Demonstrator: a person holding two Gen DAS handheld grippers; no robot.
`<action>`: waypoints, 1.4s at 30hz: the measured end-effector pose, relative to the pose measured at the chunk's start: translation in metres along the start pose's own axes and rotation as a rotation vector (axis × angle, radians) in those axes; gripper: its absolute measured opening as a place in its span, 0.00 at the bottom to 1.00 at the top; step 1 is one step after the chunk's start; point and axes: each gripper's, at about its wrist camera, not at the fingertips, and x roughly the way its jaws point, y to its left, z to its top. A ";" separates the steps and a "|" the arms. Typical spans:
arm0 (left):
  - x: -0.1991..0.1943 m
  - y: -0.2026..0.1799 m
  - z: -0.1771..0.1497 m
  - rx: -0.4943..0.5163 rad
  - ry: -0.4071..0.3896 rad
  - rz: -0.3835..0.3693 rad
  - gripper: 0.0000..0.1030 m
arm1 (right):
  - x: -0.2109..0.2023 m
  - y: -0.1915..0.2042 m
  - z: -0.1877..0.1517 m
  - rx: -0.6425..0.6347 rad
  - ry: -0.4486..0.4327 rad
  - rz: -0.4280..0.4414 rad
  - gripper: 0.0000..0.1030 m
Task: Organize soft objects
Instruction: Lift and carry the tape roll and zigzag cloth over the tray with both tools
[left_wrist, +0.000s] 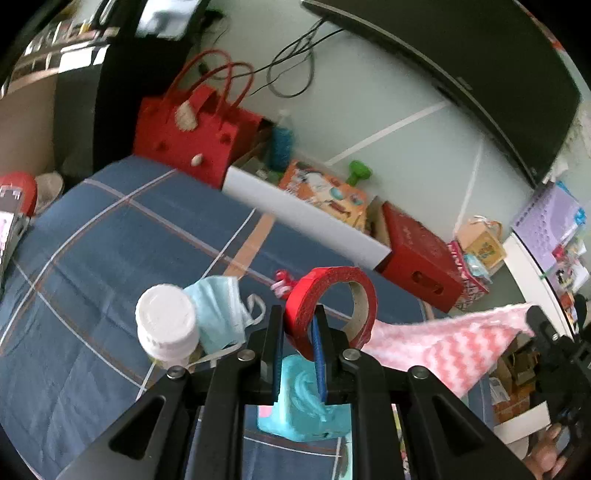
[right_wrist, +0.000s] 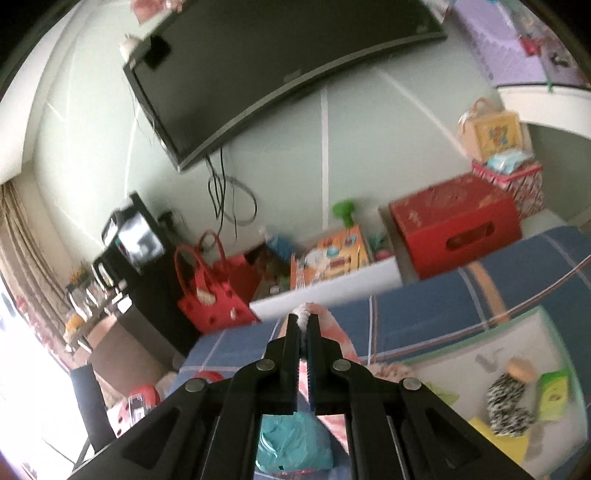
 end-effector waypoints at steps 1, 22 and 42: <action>-0.002 -0.004 0.000 0.010 -0.005 -0.005 0.14 | -0.010 -0.002 0.004 0.002 -0.026 -0.003 0.03; 0.058 -0.146 -0.059 0.365 0.138 -0.130 0.14 | -0.069 -0.101 0.025 0.080 -0.132 -0.318 0.03; 0.137 -0.160 -0.104 0.453 0.300 -0.073 0.14 | 0.042 -0.175 -0.048 0.188 0.381 -0.484 0.04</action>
